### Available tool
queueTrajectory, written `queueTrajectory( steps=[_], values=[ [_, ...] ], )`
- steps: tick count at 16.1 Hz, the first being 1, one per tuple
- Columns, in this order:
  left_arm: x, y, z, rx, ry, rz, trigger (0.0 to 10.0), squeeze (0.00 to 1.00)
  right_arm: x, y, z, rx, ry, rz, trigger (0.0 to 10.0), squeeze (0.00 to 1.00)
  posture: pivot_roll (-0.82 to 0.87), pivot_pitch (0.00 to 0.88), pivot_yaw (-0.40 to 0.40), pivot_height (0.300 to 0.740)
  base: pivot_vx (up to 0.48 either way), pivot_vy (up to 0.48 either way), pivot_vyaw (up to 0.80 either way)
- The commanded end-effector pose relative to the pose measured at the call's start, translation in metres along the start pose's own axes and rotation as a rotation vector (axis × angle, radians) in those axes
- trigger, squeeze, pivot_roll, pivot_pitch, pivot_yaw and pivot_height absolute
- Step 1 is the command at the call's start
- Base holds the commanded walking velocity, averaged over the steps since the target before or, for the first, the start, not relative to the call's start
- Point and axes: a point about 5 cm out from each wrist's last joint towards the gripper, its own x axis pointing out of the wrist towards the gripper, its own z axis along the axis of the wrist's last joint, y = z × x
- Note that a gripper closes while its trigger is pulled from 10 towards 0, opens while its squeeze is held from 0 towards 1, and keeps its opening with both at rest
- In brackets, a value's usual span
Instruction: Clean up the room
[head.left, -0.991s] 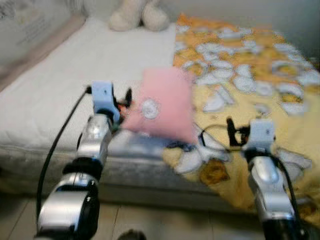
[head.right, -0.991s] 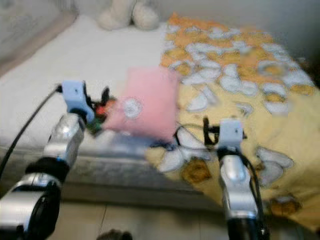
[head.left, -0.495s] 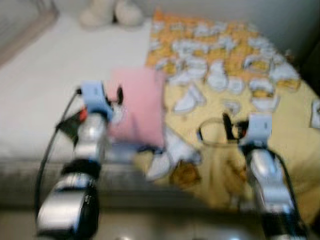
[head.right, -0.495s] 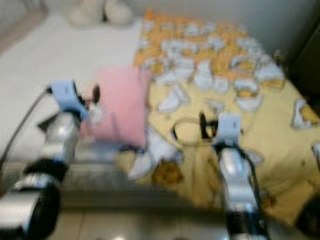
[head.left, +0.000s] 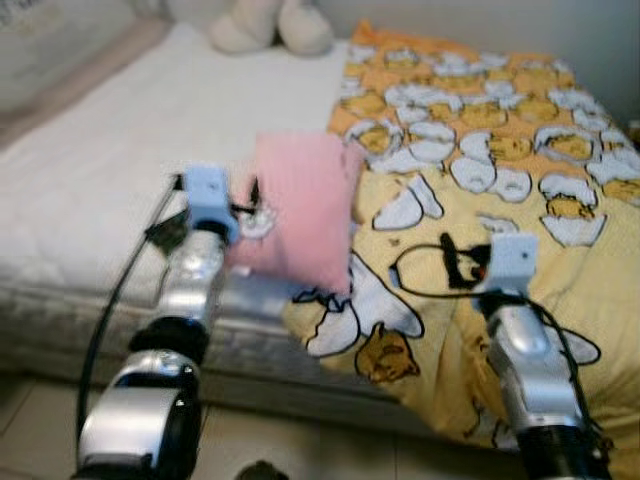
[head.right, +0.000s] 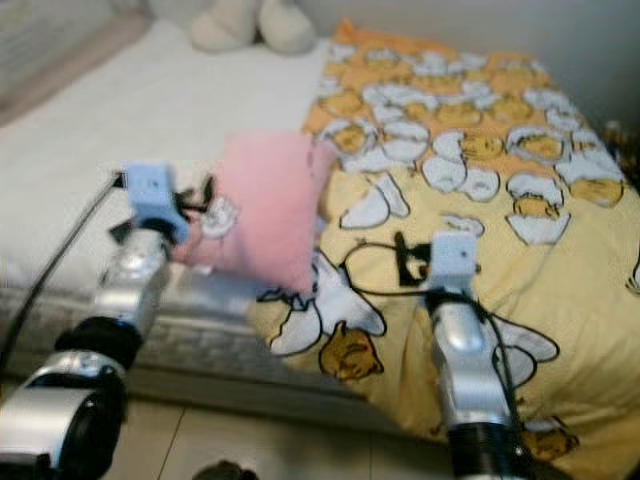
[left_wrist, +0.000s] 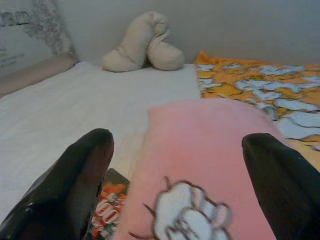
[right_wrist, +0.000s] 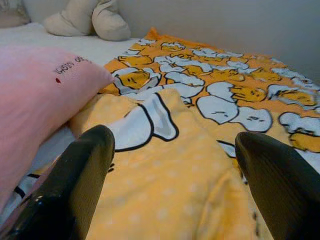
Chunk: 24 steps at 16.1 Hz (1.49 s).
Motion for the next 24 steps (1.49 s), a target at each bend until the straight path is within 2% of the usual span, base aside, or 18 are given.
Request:
queueTrajectory(
  steps=[1,3,6,11,12,14,15,17,20,22,24],
  values=[
    [0.003,0.002,0.010,0.028,-0.039,-0.016,10.0,0.00,0.000,-0.002,0.001,0.011,-0.003,-0.014,10.0,0.00,-0.01,0.000,-0.005,0.740,0.442,0.000,0.00],
    [0.004,0.000,0.011,0.050,-0.041,-0.034,10.0,0.00,0.000,0.001,0.001,0.017,-0.004,-0.014,10.0,0.00,-0.01,0.000,-0.001,0.740,0.458,0.000,0.00],
    [0.001,-0.006,0.004,0.032,-0.021,-0.052,10.0,0.00,-0.002,0.004,-0.001,0.019,-0.003,-0.008,10.0,0.00,-0.02,0.000,0.005,0.740,0.461,0.000,0.00],
    [0.003,-0.006,0.007,0.022,-0.025,-0.052,10.0,0.00,-0.002,0.004,-0.001,0.025,-0.003,-0.009,10.0,0.00,-0.02,0.000,0.005,0.740,0.313,0.360,0.00],
    [0.004,-0.003,0.010,0.031,-0.034,-0.043,10.0,0.00,-0.002,0.003,0.000,0.043,-0.007,-0.013,10.0,0.00,-0.02,0.000,0.005,0.740,0.319,0.360,0.00],
    [0.011,0.014,0.020,0.020,-0.039,0.013,10.0,0.00,0.001,-0.001,0.004,0.083,-0.015,-0.030,10.0,0.00,-0.02,0.000,0.007,0.740,0.182,0.369,0.00],
    [0.011,0.016,0.021,0.018,-0.039,0.016,10.0,0.00,0.001,-0.002,0.004,0.084,-0.016,-0.032,10.0,0.00,-0.02,0.000,0.007,0.740,0.000,0.428,0.00],
    [0.014,0.018,0.023,0.082,-0.023,-0.006,10.0,0.00,0.003,-0.006,0.005,0.075,-0.016,-0.037,10.0,0.00,-0.02,0.000,0.010,0.740,0.000,0.240,0.00],
    [0.015,0.011,0.020,0.099,0.006,-0.027,10.0,0.00,0.001,-0.004,0.002,0.082,-0.008,-0.039,10.0,0.00,-0.03,0.000,0.017,0.740,0.000,0.000,0.00],
    [0.015,0.003,0.015,0.092,0.031,-0.054,10.0,0.00,0.000,-0.006,-0.006,0.143,0.028,-0.052,10.0,0.00,-0.03,0.000,0.019,0.740,0.000,0.000,0.00],
    [0.017,0.000,0.013,0.025,0.074,-0.072,10.0,0.00,0.005,-0.016,-0.015,0.198,0.081,-0.071,10.0,0.00,-0.03,0.000,0.020,0.740,0.000,0.000,0.00]
  ],
)
